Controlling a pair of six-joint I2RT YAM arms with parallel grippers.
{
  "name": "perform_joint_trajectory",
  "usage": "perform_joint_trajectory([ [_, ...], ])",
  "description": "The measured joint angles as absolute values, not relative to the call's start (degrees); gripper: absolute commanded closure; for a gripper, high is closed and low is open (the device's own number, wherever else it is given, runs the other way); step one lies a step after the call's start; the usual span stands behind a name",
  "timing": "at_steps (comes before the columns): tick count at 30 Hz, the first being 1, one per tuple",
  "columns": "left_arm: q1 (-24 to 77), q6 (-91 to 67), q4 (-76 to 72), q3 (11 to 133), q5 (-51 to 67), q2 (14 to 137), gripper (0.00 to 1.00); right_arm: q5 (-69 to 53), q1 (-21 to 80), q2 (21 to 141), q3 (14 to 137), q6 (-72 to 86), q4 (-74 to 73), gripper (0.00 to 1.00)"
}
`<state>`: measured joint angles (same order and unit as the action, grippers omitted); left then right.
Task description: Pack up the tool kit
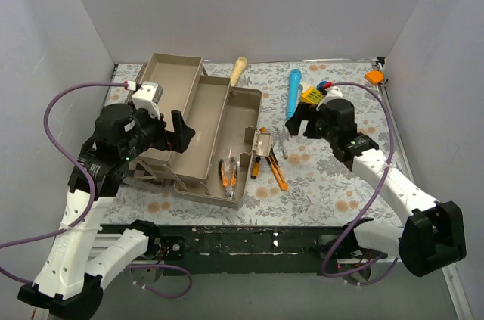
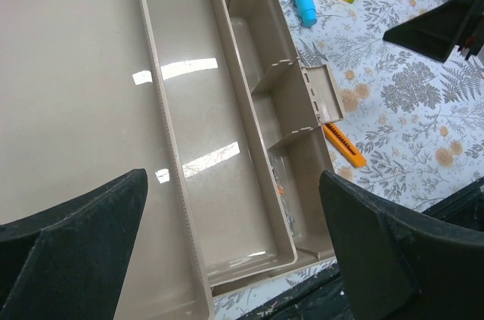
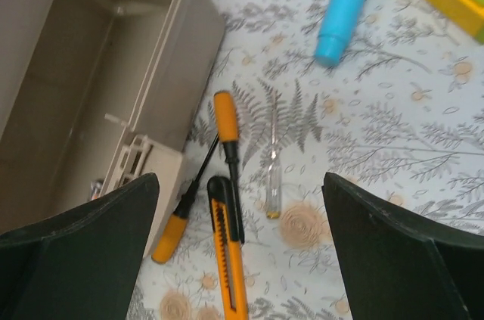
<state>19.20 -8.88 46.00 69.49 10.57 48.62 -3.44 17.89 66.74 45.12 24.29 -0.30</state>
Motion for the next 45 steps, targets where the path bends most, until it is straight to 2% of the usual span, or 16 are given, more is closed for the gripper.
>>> perform_joint_trajectory([
  [6,19.2,-9.1,46.7,69.5,10.5,47.4,0.02,9.7,30.3,64.9,46.0,23.0,-12.2,0.04],
  [12,19.2,-9.0,46.8,69.5,10.5,47.2,0.02,17.2,38.8,59.4,36.0,26.5,-17.4,0.24],
  [20,19.2,-9.2,46.8,69.5,10.3,48.5,0.02,20.0,46.9,70.3,36.8,26.4,-17.8,0.39],
  [25,19.2,-9.6,48.3,70.7,9.7,49.3,0.02,19.5,48.9,78.9,39.8,25.9,-15.0,0.46],
  [30,19.2,-9.6,49.3,72.3,9.2,49.2,0.02,19.0,49.2,82.0,40.3,25.9,-13.8,0.55],
  [35,19.2,-9.6,49.4,72.5,8.8,48.9,0.02,18.7,49.2,83.5,40.9,26.5,-13.1,0.79],
  [38,19.2,-9.6,49.4,72.5,8.7,49.0,0.02,18.6,49.3,83.9,41.3,26.9,-13.3,0.99],
  [42,19.2,-9.5,49.7,73.0,8.3,49.1,0.02,18.5,50.3,81.8,41.3,27.5,-16.5,0.99],
  [45,19.2,-9.4,49.7,73.6,8.1,49.5,0.02,18.4,51.6,75.7,41.3,28.6,-21.5,0.99],
])
